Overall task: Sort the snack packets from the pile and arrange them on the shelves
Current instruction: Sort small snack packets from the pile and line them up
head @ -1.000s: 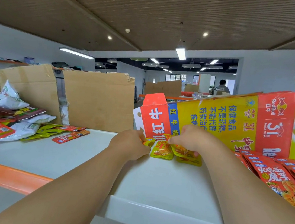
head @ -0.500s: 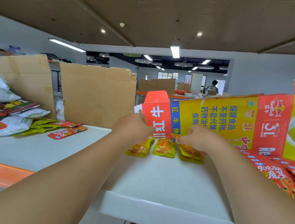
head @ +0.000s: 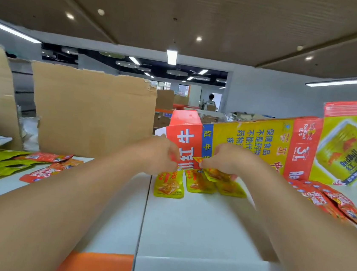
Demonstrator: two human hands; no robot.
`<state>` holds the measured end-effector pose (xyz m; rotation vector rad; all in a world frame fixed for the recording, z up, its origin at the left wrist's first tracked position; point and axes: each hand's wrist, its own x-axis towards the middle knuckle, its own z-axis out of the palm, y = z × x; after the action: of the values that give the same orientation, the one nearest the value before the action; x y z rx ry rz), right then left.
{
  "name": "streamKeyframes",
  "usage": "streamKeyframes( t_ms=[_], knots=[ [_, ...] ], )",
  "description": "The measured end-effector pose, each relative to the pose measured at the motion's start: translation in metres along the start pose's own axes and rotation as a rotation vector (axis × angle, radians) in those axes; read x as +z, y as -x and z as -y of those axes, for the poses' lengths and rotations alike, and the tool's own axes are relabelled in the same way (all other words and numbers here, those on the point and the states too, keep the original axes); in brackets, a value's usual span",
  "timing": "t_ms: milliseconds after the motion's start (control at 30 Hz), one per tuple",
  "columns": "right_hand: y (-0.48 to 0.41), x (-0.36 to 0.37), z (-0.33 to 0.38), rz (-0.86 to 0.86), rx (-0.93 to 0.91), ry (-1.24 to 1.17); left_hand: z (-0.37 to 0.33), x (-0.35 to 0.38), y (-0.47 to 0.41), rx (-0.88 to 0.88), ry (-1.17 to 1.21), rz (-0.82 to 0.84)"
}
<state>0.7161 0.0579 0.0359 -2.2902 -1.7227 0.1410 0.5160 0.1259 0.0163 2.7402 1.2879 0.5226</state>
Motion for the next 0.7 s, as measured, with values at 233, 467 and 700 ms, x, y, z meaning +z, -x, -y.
streamKeyframes(
  t_ms=[233, 467, 700],
  knots=[
    [-0.002, 0.012, 0.024, -0.015, 0.14, 0.054, 0.017, 0.025, -0.015, 0.049, 0.2, 0.003],
    [0.001, 0.045, 0.017, -0.088, 0.153, -0.016, 0.02, 0.029, -0.017, 0.037, 0.23, 0.048],
    [0.008, 0.048, 0.026, -0.087, 0.145, 0.06, 0.018, 0.032, -0.01, 0.063, 0.149, 0.141]
  ],
)
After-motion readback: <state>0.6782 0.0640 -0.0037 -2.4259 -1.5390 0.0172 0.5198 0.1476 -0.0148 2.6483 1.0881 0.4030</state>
